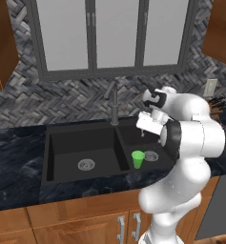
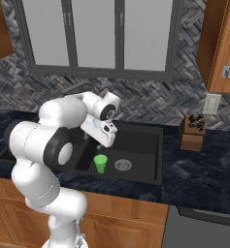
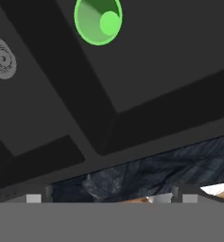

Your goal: Move any existing items from the left basin to the right basin for drying. Then move the measuring cup from the counter to the left basin of the sink for washing.

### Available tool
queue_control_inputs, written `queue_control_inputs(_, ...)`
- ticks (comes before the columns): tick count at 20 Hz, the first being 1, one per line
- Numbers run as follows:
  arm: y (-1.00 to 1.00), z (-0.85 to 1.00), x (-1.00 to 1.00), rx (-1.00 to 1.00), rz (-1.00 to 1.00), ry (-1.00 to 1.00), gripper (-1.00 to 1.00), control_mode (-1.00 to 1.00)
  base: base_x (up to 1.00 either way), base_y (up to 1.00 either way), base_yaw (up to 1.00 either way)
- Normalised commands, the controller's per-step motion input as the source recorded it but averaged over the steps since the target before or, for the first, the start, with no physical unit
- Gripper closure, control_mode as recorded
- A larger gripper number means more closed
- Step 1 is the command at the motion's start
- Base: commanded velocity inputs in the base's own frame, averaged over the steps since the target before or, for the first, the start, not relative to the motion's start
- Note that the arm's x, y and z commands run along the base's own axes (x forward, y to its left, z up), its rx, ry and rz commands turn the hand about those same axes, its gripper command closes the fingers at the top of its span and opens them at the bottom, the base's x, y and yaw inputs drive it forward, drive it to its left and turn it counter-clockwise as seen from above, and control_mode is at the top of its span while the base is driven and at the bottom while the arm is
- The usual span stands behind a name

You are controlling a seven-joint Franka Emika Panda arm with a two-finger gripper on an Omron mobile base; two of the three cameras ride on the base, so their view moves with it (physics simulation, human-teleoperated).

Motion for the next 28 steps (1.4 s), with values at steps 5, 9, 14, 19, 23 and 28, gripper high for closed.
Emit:
queue_control_inputs(5, 0.49, 0.18, -0.13, -0.06, 0.00, 0.00, -1.00, -1.00, 0.00, 0.00, 0.00)
queue_control_inputs(9, 0.70, 0.03, 0.00, -0.07, 0.00, 0.01, -1.00, -1.00, 0.00, 0.00, 0.00)
queue_control_inputs(14, 0.63, 0.06, -0.04, -0.06, 0.00, 0.00, -1.00, -1.00, 0.00, 0.00, 0.00)
queue_control_inputs(19, 0.53, 0.13, -0.10, -0.03, 0.00, 0.00, -1.00, -1.00, 0.00, 0.00, 0.00)
queue_control_inputs(23, 0.57, 0.10, -0.03, -0.02, 0.00, 0.00, -1.00, -1.00, 0.00, 0.00, 0.00)
queue_control_inputs(28, 0.65, 0.09, 0.00, -0.03, 0.01, 0.00, -1.00, -1.00, 0.00, 0.00, 0.00)
